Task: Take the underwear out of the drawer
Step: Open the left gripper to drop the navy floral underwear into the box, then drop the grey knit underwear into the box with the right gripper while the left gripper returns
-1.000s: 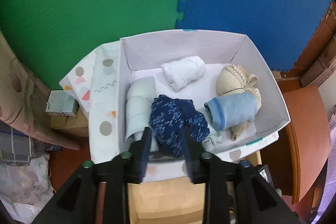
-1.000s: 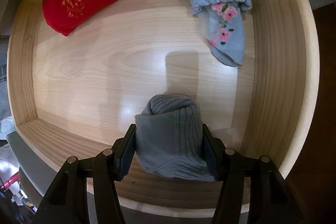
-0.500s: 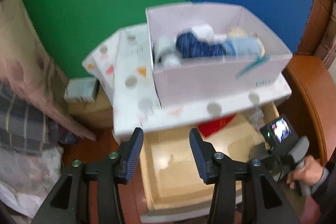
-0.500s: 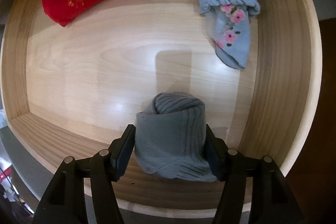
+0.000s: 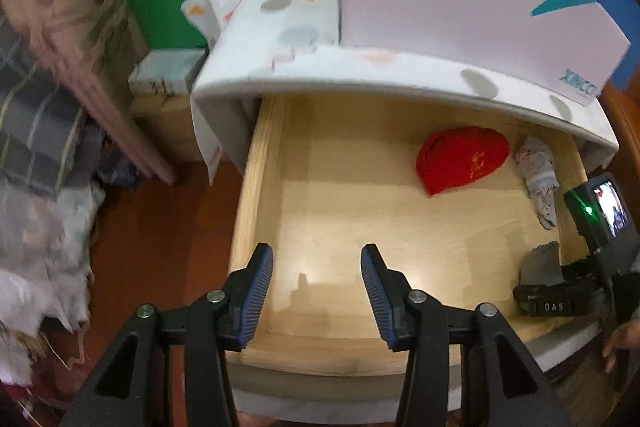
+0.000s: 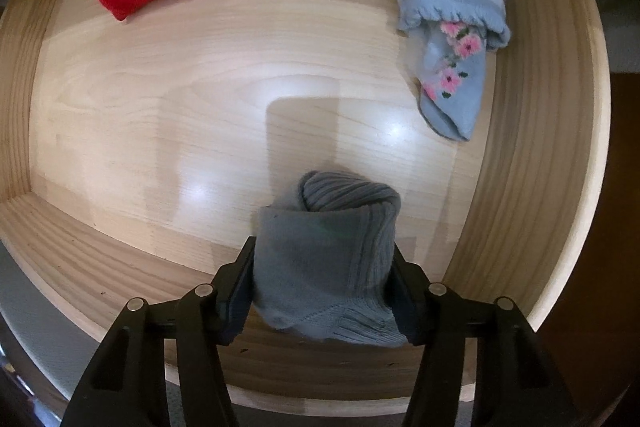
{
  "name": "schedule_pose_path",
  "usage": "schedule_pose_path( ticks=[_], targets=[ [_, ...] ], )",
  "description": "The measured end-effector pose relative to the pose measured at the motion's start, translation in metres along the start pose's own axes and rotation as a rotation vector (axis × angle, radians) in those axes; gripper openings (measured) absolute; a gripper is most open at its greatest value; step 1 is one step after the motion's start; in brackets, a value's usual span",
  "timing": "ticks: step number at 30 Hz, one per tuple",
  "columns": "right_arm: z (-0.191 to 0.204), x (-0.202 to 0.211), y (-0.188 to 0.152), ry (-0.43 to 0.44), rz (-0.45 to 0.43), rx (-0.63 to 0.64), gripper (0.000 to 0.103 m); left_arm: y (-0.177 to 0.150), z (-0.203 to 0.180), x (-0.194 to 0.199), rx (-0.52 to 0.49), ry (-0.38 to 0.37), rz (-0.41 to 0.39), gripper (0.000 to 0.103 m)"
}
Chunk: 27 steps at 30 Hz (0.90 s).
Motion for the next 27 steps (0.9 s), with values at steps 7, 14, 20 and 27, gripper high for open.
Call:
schedule_pose_path(
  ticks=[7,14,20,27],
  targets=[
    [0.016,0.016,-0.006,-0.009,-0.091,0.04,0.051,-0.009,0.012,-0.007,0.083,0.031,-0.039,0.047],
    [0.019,0.045,-0.011,0.018,-0.244,0.034,0.051,-0.007,0.011,-0.007,0.056,0.068,-0.055,0.047],
    [0.022,0.087,-0.018,0.093,-0.321,0.033,0.051,-0.007,0.01,-0.006,0.034,0.073,-0.065,0.047],
    [0.012,0.169,-0.017,0.131,-0.454,0.044,0.051,-0.008,0.012,-0.006,0.041,0.065,-0.066,0.047]
  ],
)
Point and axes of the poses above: each gripper's, at about its wrist camera, not at the fingertips, and x roughly against the way its jaws point, z to its left, y to its top, the point moved 6 cm from there along -x, roughly the way its jaws point, and after that the axes turned 8 degrees about -x, right-handed, at the moved point
